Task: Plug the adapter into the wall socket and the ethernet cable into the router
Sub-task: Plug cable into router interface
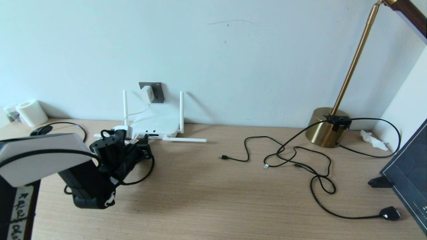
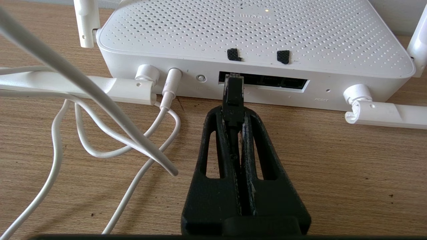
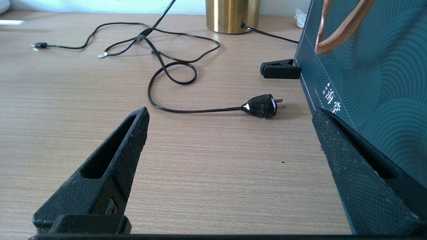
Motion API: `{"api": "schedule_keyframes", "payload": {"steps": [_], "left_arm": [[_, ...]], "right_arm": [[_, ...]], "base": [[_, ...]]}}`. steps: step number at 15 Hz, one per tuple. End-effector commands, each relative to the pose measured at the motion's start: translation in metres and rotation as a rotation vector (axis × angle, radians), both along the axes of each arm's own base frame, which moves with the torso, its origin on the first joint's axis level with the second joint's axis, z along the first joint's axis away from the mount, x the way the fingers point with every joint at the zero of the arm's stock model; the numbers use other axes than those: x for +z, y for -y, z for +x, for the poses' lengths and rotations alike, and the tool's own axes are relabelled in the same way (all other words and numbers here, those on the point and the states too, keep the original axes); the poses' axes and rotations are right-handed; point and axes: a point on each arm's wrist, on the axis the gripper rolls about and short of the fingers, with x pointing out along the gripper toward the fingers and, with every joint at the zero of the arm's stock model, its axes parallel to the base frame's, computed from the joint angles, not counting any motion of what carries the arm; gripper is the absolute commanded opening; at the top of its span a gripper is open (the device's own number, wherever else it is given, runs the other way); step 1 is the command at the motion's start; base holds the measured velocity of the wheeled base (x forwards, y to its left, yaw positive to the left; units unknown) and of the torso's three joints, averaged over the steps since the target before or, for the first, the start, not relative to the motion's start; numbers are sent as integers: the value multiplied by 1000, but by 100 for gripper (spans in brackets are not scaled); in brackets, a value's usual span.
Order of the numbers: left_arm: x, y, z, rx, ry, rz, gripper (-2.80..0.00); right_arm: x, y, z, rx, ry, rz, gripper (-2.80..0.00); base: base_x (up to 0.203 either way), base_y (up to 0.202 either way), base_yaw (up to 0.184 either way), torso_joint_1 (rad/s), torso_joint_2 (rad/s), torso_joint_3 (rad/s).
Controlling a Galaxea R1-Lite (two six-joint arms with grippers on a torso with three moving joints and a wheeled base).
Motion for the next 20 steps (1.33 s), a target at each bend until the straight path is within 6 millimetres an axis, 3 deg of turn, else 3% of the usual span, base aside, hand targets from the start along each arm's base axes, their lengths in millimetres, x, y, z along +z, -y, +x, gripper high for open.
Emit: {"api": "schedule_keyframes", "payload": {"steps": [1,20], "left_arm": [[3,0,0,0,12,-1,-280],[0,0,-2,1,1,0,-280]], "right_arm": [[-3,0,1,0,-10,0,0],[-3,0,1,0,-10,0,0]], "base": [[0,0,0,0,0,0],[0,0,0,0,0,0]]}}
